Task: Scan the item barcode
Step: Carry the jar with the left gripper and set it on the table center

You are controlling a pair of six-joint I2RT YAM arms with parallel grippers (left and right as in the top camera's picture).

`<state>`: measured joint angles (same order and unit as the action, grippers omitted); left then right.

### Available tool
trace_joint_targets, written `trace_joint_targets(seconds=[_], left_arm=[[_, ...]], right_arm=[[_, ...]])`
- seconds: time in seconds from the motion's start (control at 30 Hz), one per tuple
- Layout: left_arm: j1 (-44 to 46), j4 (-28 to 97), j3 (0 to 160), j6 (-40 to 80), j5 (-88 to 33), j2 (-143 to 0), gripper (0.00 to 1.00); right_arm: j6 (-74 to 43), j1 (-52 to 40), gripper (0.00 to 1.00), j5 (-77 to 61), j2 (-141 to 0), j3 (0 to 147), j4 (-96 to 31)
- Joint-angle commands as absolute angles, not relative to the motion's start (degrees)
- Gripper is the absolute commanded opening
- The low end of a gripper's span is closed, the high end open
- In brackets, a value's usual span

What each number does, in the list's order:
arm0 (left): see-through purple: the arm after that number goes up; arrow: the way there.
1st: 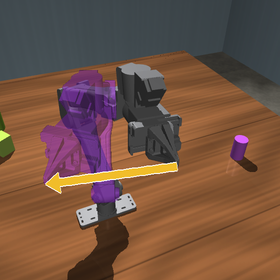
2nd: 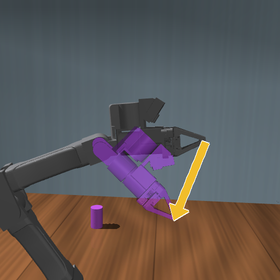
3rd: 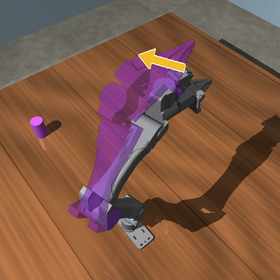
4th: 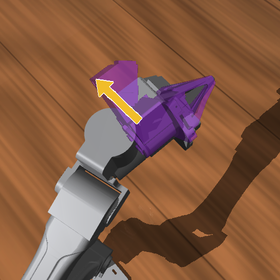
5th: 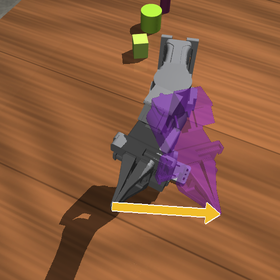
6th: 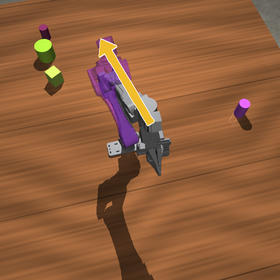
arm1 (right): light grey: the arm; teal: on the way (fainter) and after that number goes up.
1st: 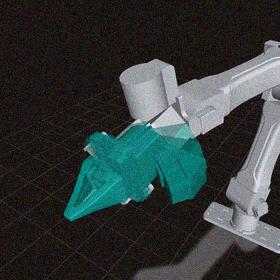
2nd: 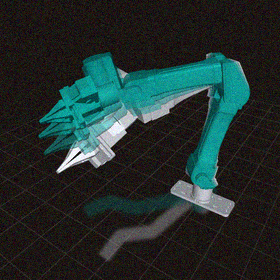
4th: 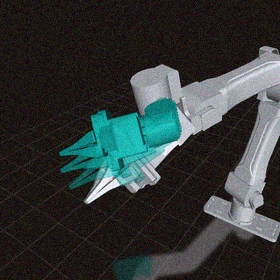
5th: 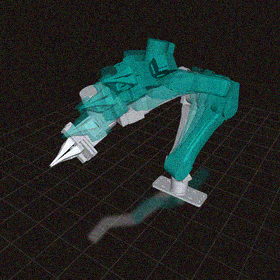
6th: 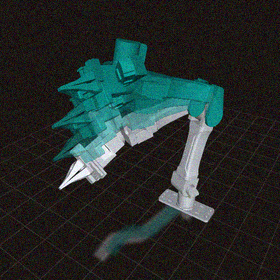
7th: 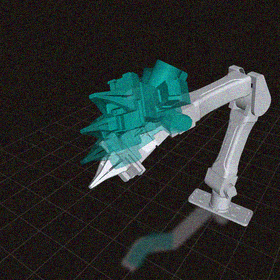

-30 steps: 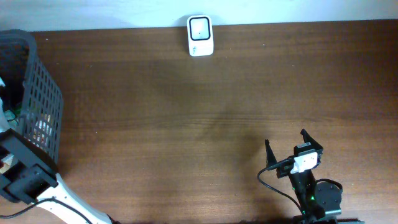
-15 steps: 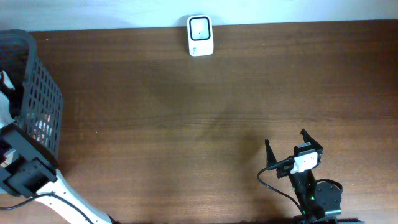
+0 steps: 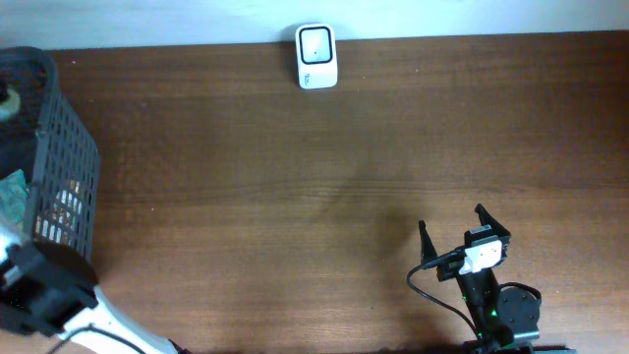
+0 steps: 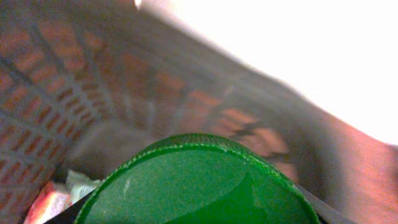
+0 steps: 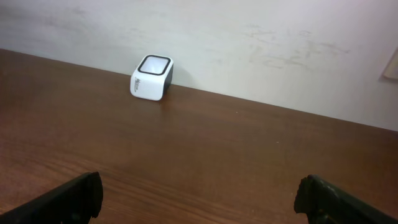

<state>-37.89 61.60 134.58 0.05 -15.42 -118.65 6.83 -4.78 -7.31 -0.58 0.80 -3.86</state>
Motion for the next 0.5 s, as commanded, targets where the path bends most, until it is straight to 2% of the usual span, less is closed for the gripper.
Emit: trace_joint_targets(seconds=[0.0,0.23,0.37,0.47], left_arm=[[-37.8,61.2,136.8,1.2,-25.9,-105.7,0.68],[-33.5,63.2,136.8,2.2,-38.3,-94.1,0.66],[-21.3,70.1,135.8,-1.3,-37.3,-94.5,0.66],[-10.6,73.5,134.1,-2.6,-27.6,-97.1,0.66]], right_arm=[[6.7,-5.2,0.99,-7.0,-0.2,0.3,-3.9],[6.6,-5.2,0.98,-7.0,-0.2,0.3,-3.9],[6.7,-5.2,0.98,-7.0,-0.2,0.3,-3.9],[6.7,-5.2,0.98,-7.0,-0.2,0.3,-3.9]])
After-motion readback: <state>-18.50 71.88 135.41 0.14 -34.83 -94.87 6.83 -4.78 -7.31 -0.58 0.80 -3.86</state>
